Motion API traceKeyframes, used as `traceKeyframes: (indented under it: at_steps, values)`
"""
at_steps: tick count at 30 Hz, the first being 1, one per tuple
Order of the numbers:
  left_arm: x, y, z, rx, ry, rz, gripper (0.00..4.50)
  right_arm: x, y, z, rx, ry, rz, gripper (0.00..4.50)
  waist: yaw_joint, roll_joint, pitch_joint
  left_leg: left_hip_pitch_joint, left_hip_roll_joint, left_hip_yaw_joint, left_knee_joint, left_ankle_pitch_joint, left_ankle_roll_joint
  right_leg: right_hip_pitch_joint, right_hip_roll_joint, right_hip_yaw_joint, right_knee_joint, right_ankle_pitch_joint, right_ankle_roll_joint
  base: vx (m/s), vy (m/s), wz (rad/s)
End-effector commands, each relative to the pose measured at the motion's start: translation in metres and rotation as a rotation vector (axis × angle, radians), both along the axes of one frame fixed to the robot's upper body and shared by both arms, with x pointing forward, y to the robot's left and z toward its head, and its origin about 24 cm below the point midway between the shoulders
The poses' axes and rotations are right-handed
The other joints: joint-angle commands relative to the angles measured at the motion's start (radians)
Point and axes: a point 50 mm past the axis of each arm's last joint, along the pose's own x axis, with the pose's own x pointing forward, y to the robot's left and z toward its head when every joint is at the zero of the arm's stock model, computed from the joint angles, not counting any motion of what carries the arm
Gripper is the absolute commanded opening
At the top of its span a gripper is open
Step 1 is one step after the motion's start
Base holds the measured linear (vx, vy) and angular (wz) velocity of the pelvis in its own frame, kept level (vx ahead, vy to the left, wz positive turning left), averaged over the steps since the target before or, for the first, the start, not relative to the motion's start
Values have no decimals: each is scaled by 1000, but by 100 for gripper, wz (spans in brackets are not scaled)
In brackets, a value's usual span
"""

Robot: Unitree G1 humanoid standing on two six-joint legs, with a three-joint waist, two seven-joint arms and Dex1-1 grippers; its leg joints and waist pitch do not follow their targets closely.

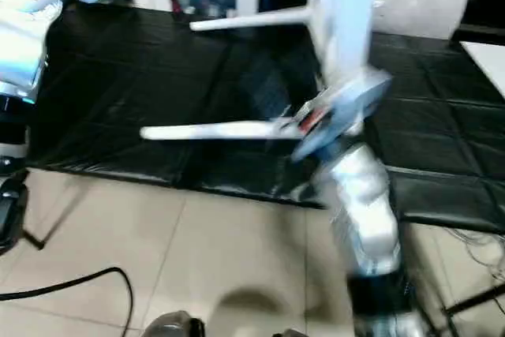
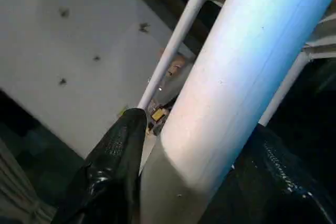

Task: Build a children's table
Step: Flip table

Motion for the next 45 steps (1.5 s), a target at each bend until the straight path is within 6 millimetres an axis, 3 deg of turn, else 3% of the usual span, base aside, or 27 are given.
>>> traceKeyframes:
  at_steps: [1, 3, 6, 8, 13, 19, 24, 27, 32, 41, 42, 44, 45]
  values:
    - [-3, 2, 7, -273, -4, -95, 230, 0, 0, -2, -7, 28, -4, 436, -4, -13, -76, 28, 100, -50, -85, -234, 9, 38, -100, 72, -90, -231, -190, 0, 0, 0]
    - [-5, 2, 8, -282, -15, -104, 230, 0, -1, -5, -5, 54, -20, 441, -1, -15, -77, 27, 101, -51, -87, -231, 2, 38, -99, 72, -88, -226, -185, 0, 0, 0]
    - [-12, 1, 12, -309, -50, -142, 230, 16, -10, -31, 21, 291, -207, 448, -1, -15, -79, 28, 100, -51, -89, -224, -9, 36, -99, 71, -87, -212, -187, 0, 0, 0]
    - [-12, 1, 12, -311, -48, -145, 230, 17, -11, -34, 35, 332, -232, 450, 0, -14, -82, 29, 100, -50, -88, -195, -15, 37, -99, 71, -83, -176, -194, 0, 0, 0]
    - [-13, 1, 9, -325, -28, -145, 230, 20, -17, -58, 71, 557, -299, 450, 1, -18, -84, 25, 97, -45, -85, -139, -2, 42, -100, 70, -75, -107, -187, 0, 0, 0]
    - [-13, 2, 7, -339, -14, -137, 230, 17, -11, -71, 37, 655, -286, 450, -6, -23, -78, 22, 96, -46, -88, -160, -6, 44, -101, 70, -86, -194, -168, 0, 0, 0]
    - [-13, 2, 6, -340, -5, -133, 230, 16, -14, -79, 0, 700, -310, 450, -7, -22, -80, 27, 98, -45, -89, -162, -21, 40, -100, 71, -85, -181, -169, 0, 0, 0]
    - [-13, 1, 6, -337, -4, -136, 230, 29, -28, -85, 17, 732, -438, 450, -10, -23, -81, 25, 94, -44, -87, -149, -29, 41, -102, 70, -81, -161, -179, 0, 0, 0]
    - [-13, 2, 6, -338, 1, -137, 230, 42, -29, -74, 118, 665, -396, 450, -10, -22, -83, 23, 95, -43, -84, -136, -14, 45, -104, 70, -78, -135, -181, 0, 0, 0]
    - [-13, 5, 4, -351, 18, -130, 230, 71, -26, -51, 278, 511, -278, 450, -12, -20, -85, 25, 96, -38, -78, -98, 21, 47, -101, 67, -69, -67, -233, 0, 0, 0]
    - [-13, 5, 4, -351, 18, -129, 230, 72, -26, -49, 298, 502, -267, 421, -12, -21, -86, 25, 96, -38, -76, -98, 25, 48, -102, 67, -68, -63, -235, 0, 0, 0]
    - [-13, 7, 3, -355, 20, -123, 230, 74, -24, -42, 345, 469, -230, 414, -11, -21, -88, 25, 97, -38, -75, -85, 39, 49, -102, 66, -65, -44, -240, 0, 0, 0]
    - [-13, 7, 3, -357, 20, -120, 230, 73, -22, -39, 359, 455, -204, 409, -10, -26, -88, 24, 97, -38, -74, -73, 49, 50, -102, 65, -63, -36, -242, 0, 0, 0]
